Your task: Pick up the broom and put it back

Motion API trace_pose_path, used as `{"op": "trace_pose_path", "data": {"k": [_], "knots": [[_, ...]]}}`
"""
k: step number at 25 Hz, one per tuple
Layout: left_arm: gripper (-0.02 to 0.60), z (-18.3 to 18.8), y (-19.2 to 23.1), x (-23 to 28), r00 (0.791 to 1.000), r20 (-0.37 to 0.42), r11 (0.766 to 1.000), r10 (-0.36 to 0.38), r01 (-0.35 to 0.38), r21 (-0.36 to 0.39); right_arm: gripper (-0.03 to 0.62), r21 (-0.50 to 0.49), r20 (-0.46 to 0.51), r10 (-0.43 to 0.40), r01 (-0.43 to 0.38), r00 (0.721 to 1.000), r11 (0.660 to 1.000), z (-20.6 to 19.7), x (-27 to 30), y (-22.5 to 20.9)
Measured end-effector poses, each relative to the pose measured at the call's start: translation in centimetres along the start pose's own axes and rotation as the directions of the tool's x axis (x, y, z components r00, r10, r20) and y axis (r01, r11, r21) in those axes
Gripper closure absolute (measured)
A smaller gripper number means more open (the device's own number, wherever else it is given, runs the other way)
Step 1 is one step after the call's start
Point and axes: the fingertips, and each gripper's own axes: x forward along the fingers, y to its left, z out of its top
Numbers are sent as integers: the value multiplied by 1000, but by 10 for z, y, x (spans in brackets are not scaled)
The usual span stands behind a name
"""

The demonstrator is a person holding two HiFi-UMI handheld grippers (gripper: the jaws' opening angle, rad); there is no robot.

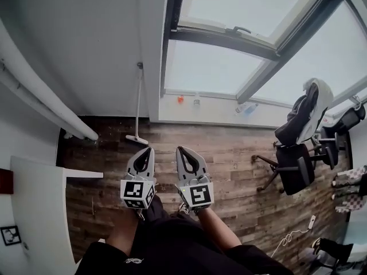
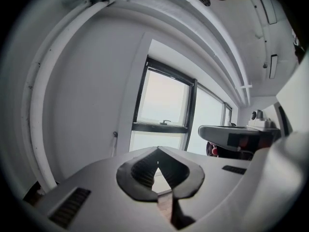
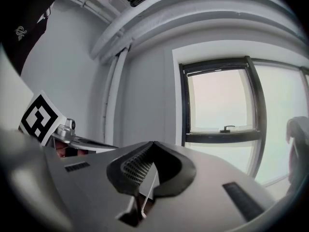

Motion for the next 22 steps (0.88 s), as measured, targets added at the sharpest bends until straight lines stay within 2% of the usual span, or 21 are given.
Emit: {"op": "trace_pose_path", "data": {"k": [6,12,15,22], "knots": [[580,4,-100,-15,998,51,999,-39,38,27,572,25,23,-17,16,1000,1000,8,-80,-38],[581,19,-178,-23,988,121,993,-100,92,71,572,-9,66,-41,42,997,999,25,-137,-70],[580,19,-202,-25,986,121,990,-118,108,88,573,19,74,-59,58,996,998,22,-156,-81],[580,16,-222,-24,984,110,985,-142,129,115,572,32,92,-83,80,992,996,18,-174,-91]]}}
